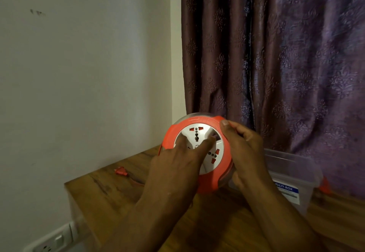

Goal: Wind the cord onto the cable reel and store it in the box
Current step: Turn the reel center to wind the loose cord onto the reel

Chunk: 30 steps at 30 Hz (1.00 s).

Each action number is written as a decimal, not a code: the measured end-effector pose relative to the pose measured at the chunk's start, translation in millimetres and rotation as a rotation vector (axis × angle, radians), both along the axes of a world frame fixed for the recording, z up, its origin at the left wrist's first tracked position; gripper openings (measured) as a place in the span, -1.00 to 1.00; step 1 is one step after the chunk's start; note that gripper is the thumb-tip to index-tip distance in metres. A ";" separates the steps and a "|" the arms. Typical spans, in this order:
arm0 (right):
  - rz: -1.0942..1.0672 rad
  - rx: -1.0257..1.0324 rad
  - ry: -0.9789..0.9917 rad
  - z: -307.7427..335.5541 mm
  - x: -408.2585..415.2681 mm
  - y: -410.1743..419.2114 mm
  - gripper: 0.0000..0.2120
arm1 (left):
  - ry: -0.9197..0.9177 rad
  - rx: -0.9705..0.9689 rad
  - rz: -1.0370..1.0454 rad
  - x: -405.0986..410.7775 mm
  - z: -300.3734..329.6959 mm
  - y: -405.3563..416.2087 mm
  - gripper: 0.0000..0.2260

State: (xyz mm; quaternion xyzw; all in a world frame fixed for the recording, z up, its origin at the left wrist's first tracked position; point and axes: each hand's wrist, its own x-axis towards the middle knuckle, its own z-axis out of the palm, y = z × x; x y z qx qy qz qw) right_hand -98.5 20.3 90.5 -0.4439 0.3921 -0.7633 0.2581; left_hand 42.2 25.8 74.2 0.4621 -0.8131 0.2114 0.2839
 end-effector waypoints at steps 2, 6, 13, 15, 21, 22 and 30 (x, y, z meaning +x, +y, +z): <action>0.008 -0.003 -0.008 -0.3 0.0 -0.3 -0.76 | -0.017 0.026 0.000 -0.7 4.1 2.5 -0.26; 0.035 0.004 -0.027 0.4 -0.2 -0.6 -0.80 | -0.057 0.047 -0.016 -2.1 12.5 9.7 -0.37; 0.055 0.016 -0.029 0.7 3.3 0.4 -0.80 | -0.071 0.041 -0.017 -5.9 18.9 11.0 -0.48; 0.054 0.009 -0.029 1.0 2.0 1.1 -0.78 | -0.067 0.017 -0.026 -7.3 19.2 11.3 -0.51; 0.075 0.000 -0.021 0.9 -1.3 0.4 -0.75 | -0.088 -0.069 -0.102 -4.0 21.0 9.6 -0.64; 0.075 0.002 -0.015 0.7 -1.3 -0.1 -0.77 | -0.099 -0.079 -0.112 -2.7 20.8 8.8 -0.64; 0.085 0.036 0.012 -3.4 0.2 -4.5 -0.84 | -0.199 -0.136 -0.220 8.6 27.8 8.6 -0.69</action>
